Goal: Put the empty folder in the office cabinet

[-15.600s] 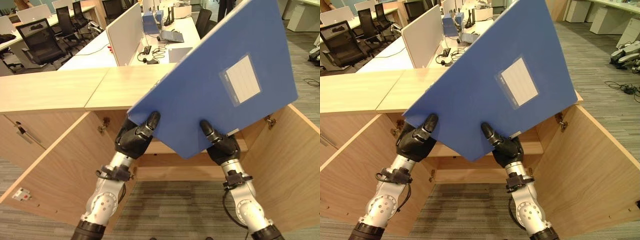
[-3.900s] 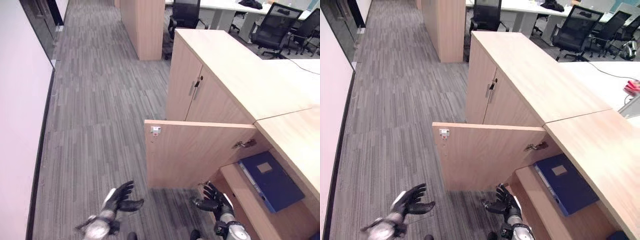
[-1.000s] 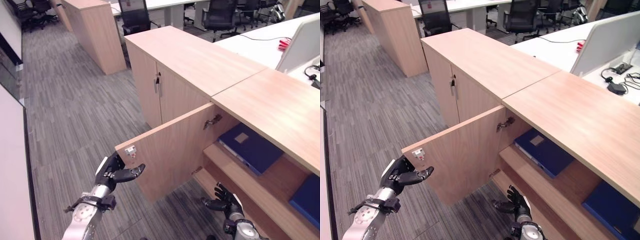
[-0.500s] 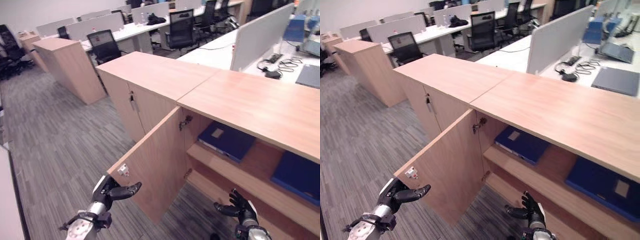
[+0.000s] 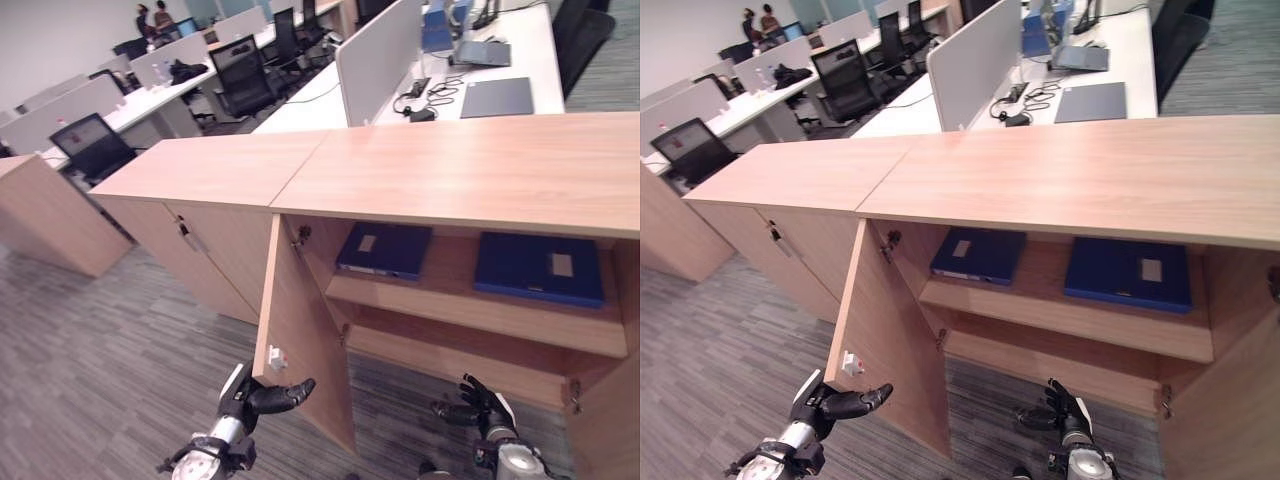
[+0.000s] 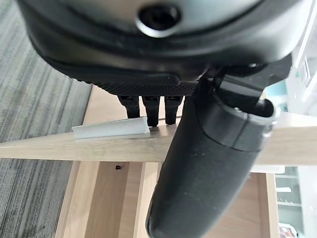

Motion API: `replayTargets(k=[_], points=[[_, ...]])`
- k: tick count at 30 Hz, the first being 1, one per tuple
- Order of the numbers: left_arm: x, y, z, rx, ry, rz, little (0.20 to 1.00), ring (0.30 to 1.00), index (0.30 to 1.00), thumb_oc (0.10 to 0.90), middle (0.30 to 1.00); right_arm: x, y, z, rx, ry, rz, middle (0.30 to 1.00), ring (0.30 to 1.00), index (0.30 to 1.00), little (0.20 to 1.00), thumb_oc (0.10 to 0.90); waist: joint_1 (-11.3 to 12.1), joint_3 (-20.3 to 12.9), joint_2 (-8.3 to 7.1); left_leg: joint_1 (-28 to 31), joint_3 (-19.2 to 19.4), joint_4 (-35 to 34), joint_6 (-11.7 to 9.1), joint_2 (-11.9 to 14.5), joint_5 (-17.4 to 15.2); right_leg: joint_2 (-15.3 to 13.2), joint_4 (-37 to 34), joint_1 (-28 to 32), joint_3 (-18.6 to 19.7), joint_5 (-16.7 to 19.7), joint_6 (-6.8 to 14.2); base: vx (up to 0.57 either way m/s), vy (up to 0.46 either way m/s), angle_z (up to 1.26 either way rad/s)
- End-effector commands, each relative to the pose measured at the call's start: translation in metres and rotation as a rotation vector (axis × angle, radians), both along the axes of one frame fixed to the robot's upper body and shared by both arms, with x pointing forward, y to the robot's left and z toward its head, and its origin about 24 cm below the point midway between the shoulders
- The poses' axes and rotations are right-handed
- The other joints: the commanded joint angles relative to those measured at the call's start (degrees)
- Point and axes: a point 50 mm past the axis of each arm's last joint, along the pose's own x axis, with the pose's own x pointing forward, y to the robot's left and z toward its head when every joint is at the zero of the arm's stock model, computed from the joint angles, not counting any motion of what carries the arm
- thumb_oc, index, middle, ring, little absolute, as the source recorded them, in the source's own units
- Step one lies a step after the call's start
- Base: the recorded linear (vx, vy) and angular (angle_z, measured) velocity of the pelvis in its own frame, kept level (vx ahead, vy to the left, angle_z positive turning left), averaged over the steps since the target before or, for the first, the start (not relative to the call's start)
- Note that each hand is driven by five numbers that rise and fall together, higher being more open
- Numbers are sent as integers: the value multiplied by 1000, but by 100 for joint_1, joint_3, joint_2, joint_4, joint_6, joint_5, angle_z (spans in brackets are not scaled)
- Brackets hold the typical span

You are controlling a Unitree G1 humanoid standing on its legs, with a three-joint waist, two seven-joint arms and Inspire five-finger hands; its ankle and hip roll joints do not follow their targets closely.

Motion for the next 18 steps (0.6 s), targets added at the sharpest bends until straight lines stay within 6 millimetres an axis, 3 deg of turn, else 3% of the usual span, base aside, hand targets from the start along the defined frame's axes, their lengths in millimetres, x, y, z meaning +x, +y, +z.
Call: replayTargets(k=[1,12,16,18], points=[[68,-49,82,-80,-469,-299,900,900,900,800,900,31,30,24,44,-178,158,900,900,900,900,800,-545,-158,-186,-279,475,385,-389,397,555,-97,-955,1273,-404,-292,194,85,29,-83],[86,-42,53,-106,-348,-89,900,900,900,800,900,19,42,16,92,-127,170,900,900,900,900,800,-805,-213,-270,282,1107,-27,-347,519,438,-125,-842,1247,-191,-313,316,39,33,-39],[95,-40,61,-100,-377,-42,900,900,900,800,900,13,45,12,112,-109,158,900,900,900,900,800,-922,-244,-299,442,1301,-227,-334,539,411,-138,-860,1183,-167,-274,378,41,40,-33],[103,-44,74,-107,-427,-45,900,900,900,800,900,13,47,11,117,-101,153,900,900,900,900,800,-975,-264,-321,503,1417,-314,-315,534,391,-153,-865,1138,-128,-233,428,8,23,-21]])
